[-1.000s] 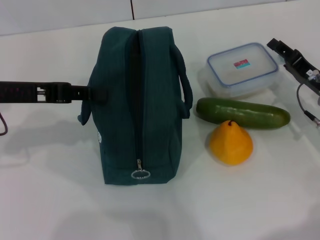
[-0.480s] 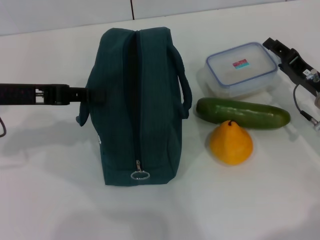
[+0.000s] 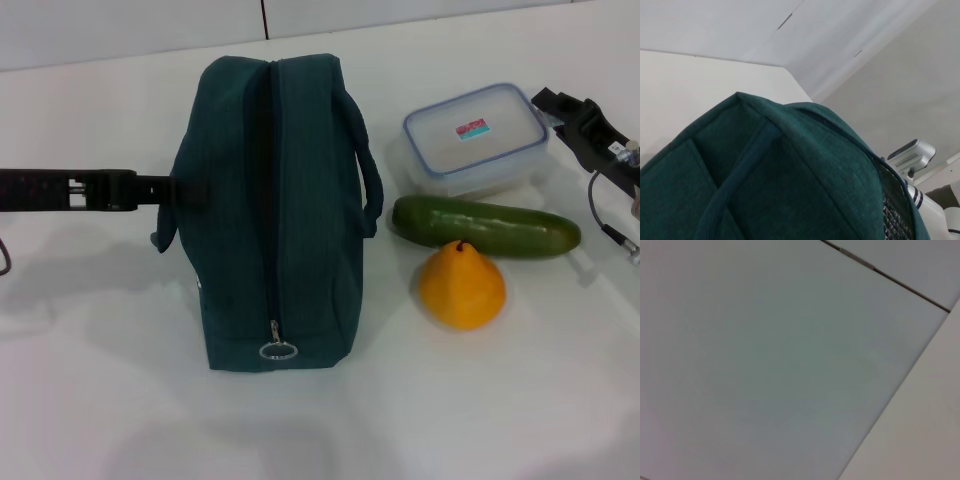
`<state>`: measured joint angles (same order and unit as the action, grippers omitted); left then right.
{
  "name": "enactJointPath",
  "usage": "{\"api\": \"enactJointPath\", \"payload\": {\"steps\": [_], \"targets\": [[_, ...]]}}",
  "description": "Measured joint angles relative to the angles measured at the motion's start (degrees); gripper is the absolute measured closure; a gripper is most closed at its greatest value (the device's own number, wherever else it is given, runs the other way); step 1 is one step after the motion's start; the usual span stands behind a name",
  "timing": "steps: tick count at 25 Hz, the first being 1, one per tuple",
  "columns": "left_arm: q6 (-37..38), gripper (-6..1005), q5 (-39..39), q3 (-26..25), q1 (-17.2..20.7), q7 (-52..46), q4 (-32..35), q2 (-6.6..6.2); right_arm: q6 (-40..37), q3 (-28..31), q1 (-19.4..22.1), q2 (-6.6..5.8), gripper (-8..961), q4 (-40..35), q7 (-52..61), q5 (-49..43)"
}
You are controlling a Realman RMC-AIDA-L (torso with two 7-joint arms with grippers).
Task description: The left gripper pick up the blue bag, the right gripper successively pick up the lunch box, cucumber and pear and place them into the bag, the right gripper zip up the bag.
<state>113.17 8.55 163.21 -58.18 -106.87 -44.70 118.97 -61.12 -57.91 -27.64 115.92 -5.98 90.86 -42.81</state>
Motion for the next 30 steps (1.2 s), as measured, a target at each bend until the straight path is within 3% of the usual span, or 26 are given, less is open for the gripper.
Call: {"api": "enactJointPath", "payload": {"steps": [6, 11, 30], "targets": [[-0.1, 899, 0.1, 0.0, 0.0, 0.0, 0.2, -0.15, 0.2, -1.4, -0.2, -0.07, 796, 0.0, -0.2, 0.0], [-0.1, 899, 0.1, 0.0, -0.1, 0.0, 0.1, -0.15, 0.5, -2.1, 0.0, -0.33, 852, -0.2, -0.5, 0.0], [-0.1, 899, 0.6, -0.1, 0.3, 0.0, 0.1, -0.14, -7.4, -1.5, 4.1, -0.77, 856, -2.8, -0.2, 0.6]]}}
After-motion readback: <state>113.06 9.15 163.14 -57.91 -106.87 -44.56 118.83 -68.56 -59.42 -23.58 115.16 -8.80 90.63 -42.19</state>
